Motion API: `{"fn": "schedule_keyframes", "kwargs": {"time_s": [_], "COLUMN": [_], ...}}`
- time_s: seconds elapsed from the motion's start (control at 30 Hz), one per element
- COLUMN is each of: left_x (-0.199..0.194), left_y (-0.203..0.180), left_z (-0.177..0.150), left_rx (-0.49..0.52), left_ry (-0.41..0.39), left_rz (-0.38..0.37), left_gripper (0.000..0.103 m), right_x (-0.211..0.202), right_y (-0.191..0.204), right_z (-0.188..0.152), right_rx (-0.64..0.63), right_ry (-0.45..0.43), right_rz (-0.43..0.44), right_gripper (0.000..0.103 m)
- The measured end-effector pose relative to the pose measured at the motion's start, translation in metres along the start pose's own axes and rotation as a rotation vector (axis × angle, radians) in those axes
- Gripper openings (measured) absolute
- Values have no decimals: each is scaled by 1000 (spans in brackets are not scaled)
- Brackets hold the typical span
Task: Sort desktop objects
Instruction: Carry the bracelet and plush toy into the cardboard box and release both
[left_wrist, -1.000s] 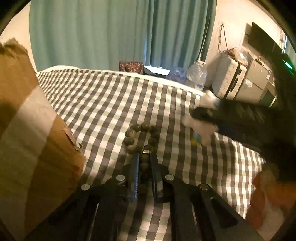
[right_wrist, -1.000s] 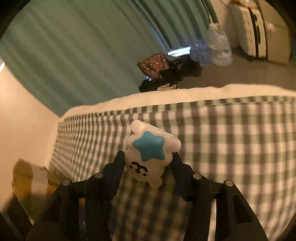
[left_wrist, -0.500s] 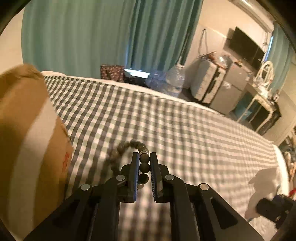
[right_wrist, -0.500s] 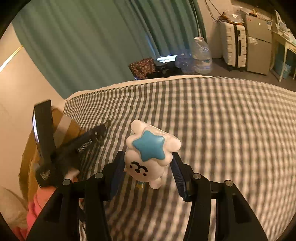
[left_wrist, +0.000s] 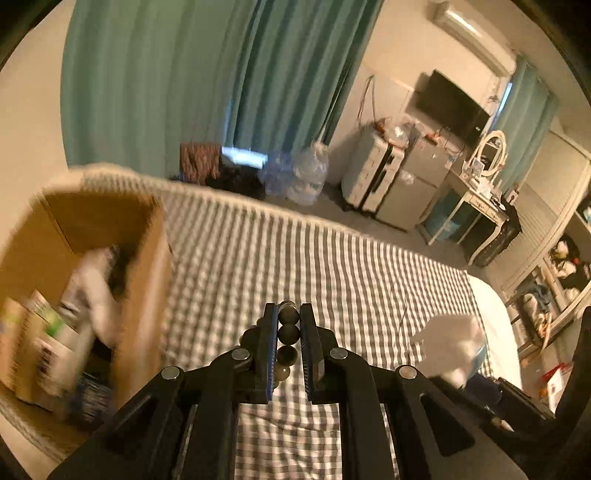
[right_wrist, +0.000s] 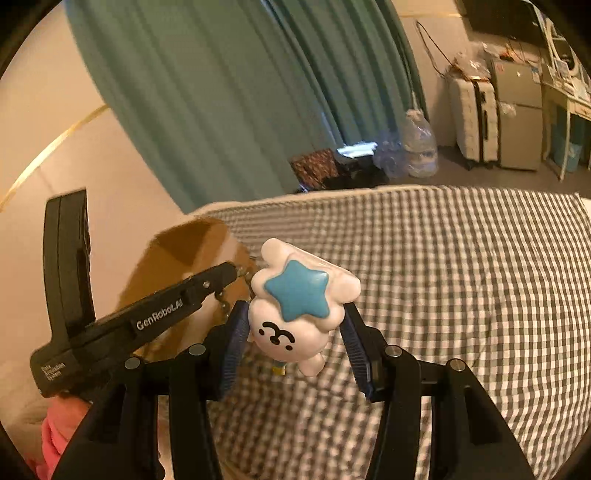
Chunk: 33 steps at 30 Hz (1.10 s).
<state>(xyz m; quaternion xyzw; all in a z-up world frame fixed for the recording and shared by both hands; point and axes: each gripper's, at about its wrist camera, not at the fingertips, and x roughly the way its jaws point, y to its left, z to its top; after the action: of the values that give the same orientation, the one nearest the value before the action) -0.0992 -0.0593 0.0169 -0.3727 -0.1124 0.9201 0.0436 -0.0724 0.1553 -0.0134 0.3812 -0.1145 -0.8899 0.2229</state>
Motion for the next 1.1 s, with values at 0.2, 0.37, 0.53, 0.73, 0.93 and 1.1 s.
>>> {"fn": "schedule_keyframes", "kwargs": {"time_s": [0.2,0.37,0.53,0.73,0.93,1.1], "left_x": [-61,-88,-96,-66,-44,-60], "left_y": [26,65,119,176,183,179], "left_z": [31,48,43,28,19,9], "left_rx": [-7,39,-2,-89,-10,64], "left_ry": [-103,-137,-130,-46,12,-73], "left_rz": [11,116,188,220,257,399], "left_gripper": [11,11,11,11,48,103], "right_x": [-8,21,78,144,169,143], "right_y": [57,111,151,166,167,154], "right_z": [12,14,5,-10,-3,-10], "right_rx": [-93,-173,-226,-214,-149,-132], "right_ry": [-27,-9,75,178,179,76], "right_rz": [24,55,83,89,52,-20], "right_gripper": [50,50,50,50,96,96]}}
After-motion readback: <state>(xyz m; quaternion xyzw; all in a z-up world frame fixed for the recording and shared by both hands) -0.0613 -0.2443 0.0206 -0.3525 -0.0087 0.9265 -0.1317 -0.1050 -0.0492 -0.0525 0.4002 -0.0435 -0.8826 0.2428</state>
